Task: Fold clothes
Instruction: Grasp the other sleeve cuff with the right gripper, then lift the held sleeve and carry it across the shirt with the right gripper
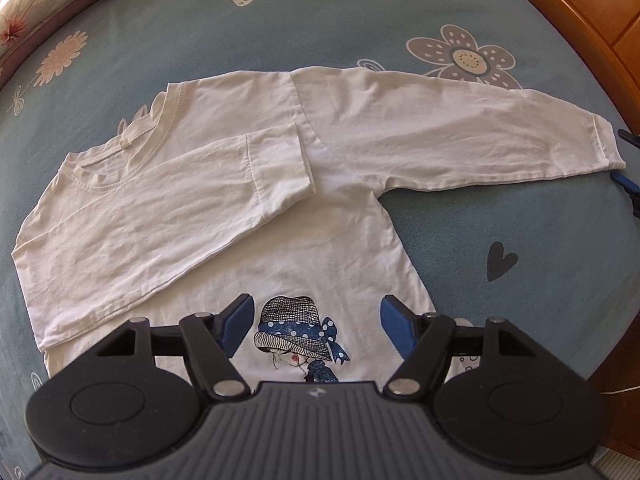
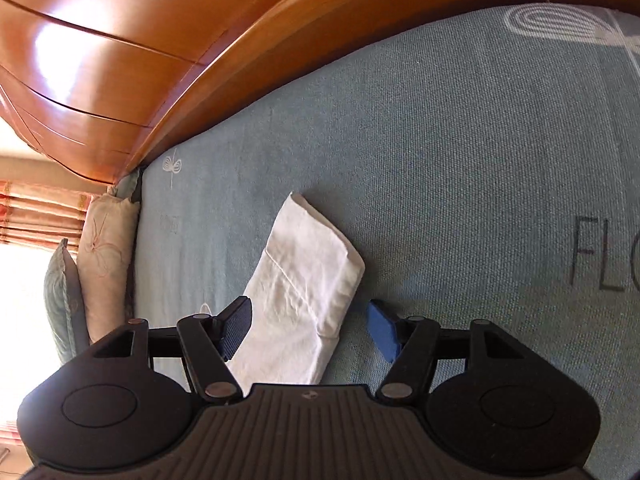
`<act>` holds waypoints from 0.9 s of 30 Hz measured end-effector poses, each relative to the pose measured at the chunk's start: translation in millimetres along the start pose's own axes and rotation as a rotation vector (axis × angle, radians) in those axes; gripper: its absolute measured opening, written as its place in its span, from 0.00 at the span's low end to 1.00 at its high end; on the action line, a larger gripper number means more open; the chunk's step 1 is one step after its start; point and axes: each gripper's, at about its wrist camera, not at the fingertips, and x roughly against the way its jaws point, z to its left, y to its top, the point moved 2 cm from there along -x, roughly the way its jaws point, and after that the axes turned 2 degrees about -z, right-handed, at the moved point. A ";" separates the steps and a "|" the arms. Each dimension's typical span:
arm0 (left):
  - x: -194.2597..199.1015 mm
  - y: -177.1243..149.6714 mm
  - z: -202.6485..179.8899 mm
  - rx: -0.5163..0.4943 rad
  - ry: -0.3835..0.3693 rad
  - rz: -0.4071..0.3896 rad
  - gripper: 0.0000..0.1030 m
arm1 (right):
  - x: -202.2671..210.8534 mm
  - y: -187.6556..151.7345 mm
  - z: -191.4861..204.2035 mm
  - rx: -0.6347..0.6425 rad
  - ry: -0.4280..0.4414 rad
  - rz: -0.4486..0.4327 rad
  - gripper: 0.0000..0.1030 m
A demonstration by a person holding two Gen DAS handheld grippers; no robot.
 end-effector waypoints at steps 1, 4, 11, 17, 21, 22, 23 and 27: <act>-1.4 0.6 -3.0 -0.004 -0.001 0.003 0.69 | -3.2 4.4 0.3 -0.008 0.012 -0.002 0.67; -4.5 3.1 -11.4 -0.012 -0.006 0.007 0.69 | -12.8 17.3 0.9 -0.021 0.047 0.002 0.67; -10.4 10.2 -27.1 -0.017 -0.019 0.009 0.69 | -21.8 28.6 -2.8 0.009 0.113 0.083 0.62; -13.2 16.8 -33.5 -0.037 -0.020 0.012 0.69 | -39.5 39.3 15.3 0.096 0.095 0.139 0.57; -14.6 22.0 -34.5 -0.031 -0.021 0.007 0.69 | -47.3 35.3 27.8 0.199 -0.047 0.207 0.02; -14.2 23.2 -34.3 -0.025 -0.024 0.004 0.69 | -47.4 33.7 29.4 0.197 -0.056 0.210 0.02; -13.8 24.5 -34.0 -0.019 -0.026 0.000 0.69 | -47.0 32.0 32.0 0.206 -0.071 0.210 0.02; -8.8 27.1 -28.8 0.004 -0.040 -0.027 0.69 | -47.7 23.3 57.4 0.336 -0.177 0.215 0.04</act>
